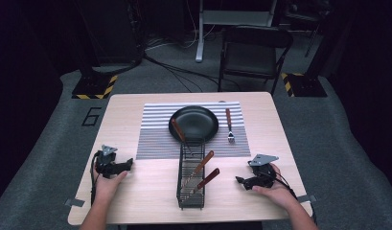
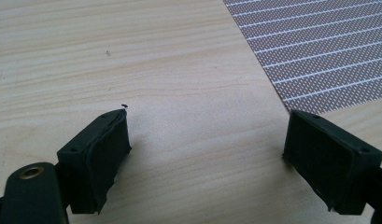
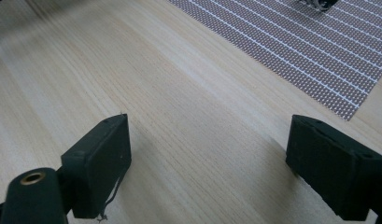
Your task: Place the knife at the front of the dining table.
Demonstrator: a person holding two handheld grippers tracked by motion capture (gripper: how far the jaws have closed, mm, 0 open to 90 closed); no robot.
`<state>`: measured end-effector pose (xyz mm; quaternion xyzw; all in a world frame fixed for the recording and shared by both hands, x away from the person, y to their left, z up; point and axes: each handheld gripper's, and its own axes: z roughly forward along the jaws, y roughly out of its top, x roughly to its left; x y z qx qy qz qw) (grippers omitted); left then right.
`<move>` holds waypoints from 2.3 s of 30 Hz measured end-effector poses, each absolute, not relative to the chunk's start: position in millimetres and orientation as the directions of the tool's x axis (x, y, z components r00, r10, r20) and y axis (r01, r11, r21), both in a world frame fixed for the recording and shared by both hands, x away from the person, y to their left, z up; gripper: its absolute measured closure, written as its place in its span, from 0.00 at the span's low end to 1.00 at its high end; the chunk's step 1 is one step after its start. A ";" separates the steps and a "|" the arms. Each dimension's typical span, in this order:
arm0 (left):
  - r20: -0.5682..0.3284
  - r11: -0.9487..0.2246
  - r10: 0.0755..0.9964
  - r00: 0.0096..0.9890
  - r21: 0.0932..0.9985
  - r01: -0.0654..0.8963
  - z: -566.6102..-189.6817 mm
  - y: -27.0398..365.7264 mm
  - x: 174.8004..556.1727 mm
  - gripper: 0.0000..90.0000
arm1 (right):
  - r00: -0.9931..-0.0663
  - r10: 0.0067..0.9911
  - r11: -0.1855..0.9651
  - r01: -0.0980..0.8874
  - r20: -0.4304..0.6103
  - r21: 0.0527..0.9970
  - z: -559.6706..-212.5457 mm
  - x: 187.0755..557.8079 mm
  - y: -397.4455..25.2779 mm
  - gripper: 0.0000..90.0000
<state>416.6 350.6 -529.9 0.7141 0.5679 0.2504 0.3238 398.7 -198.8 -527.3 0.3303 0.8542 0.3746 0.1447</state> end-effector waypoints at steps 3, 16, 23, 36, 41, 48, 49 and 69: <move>-0.012 -0.142 0.974 0.226 0.746 0.651 -529.9 350.2 416.2 0.15 | -0.738 0.675 0.498 0.459 0.003 0.736 -527.3 398.5 -198.6 0.15; -0.013 -0.141 0.974 0.225 0.746 0.651 -529.9 350.1 416.2 0.16 | -0.741 0.671 0.500 0.457 0.004 0.735 -527.3 398.3 -199.0 0.15; -0.012 -0.139 0.975 0.223 0.748 0.649 -529.9 350.1 416.7 0.16 | -0.742 0.670 0.501 0.457 0.005 0.735 -527.2 398.1 -199.2 0.15; -0.020 -0.132 0.975 0.221 0.746 0.652 -527.7 348.0 414.9 0.24 | -0.745 0.667 0.505 0.455 0.004 0.734 -527.2 397.9 -199.5 0.15; -0.029 -0.153 0.965 0.262 0.748 0.646 -517.9 339.4 411.3 0.33 | -0.747 0.665 0.506 0.454 0.004 0.734 -527.1 397.7 -199.8 0.15; -0.067 -0.157 0.949 0.309 0.748 0.644 -504.0 323.6 407.2 0.45 | -0.750 0.662 0.508 0.451 0.003 0.733 -527.0 397.9 -200.0 0.15; -0.079 -0.157 0.945 0.318 0.742 0.652 -501.7 321.6 407.1 0.47 | -0.750 0.661 0.509 0.451 0.003 0.733 -527.0 397.9 -200.0 0.15; -0.120 -0.186 0.907 0.404 0.746 0.639 -465.2 288.5 409.0 0.57 | -0.750 0.661 0.509 0.451 0.003 0.733 -527.0 397.9 -200.0 0.15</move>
